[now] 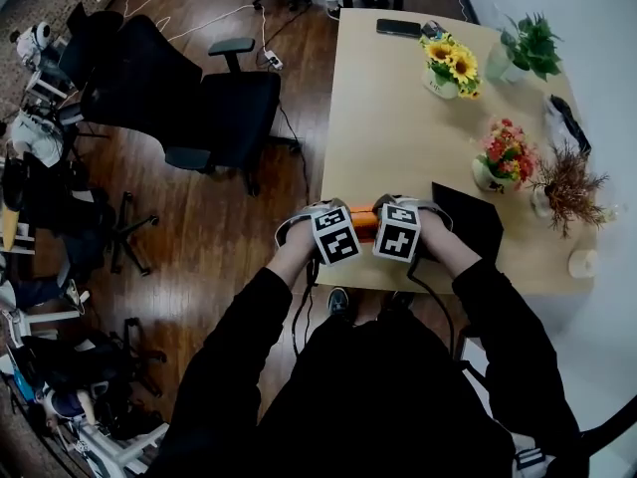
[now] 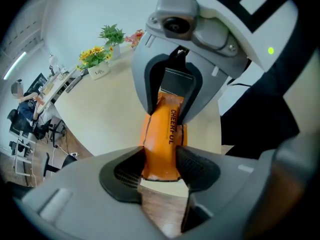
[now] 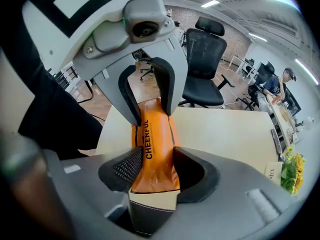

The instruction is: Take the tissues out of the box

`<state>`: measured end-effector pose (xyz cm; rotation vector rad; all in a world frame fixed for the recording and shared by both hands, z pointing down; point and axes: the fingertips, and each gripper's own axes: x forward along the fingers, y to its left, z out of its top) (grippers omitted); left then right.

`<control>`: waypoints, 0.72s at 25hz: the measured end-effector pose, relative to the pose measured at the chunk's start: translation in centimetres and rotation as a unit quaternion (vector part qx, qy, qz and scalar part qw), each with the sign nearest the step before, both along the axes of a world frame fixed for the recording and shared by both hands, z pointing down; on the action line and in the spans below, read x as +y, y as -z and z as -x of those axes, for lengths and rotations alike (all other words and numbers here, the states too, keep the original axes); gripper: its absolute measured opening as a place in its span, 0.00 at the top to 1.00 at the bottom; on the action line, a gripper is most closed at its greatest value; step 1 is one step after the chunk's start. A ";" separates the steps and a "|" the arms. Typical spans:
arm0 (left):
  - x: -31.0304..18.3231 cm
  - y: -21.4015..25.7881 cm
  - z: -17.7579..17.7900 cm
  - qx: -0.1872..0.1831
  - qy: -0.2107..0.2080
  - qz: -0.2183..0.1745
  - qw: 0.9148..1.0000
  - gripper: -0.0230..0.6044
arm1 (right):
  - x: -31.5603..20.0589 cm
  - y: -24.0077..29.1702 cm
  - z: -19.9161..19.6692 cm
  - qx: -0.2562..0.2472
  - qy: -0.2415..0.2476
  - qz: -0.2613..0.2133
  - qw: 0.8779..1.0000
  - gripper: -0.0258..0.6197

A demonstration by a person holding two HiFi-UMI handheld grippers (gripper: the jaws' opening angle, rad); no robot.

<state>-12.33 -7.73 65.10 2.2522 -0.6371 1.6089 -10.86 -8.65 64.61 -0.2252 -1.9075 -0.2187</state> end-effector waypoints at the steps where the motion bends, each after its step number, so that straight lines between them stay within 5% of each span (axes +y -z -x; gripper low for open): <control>1: -0.1 -0.1 0.1 0.003 0.002 0.005 1.000 0.67 | -0.1 -0.1 0.0 0.002 0.000 0.002 1.000 0.65; 6: -0.8 -0.5 0.1 0.026 0.010 0.013 1.000 0.65 | -0.8 -0.4 0.2 0.005 -0.012 0.014 1.000 0.62; 10: -0.8 -0.3 0.9 0.094 0.058 -0.005 0.994 0.53 | -1.3 -0.3 -0.2 -0.021 -0.052 0.030 0.998 0.54; 12: -0.6 -0.1 1.8 0.152 0.125 0.001 0.980 0.38 | -1.5 0.0 -0.7 -0.033 -0.075 0.037 0.996 0.46; 15: -0.5 1.6 3.2 0.233 0.231 -0.010 0.945 0.36 | -2.0 1.1 -1.9 -0.054 -0.098 0.030 0.993 0.45; 18: 0.5 3.3 4.4 0.275 0.288 -0.037 0.917 0.36 | -2.8 3.4 -3.1 -0.093 -0.135 0.020 0.986 0.52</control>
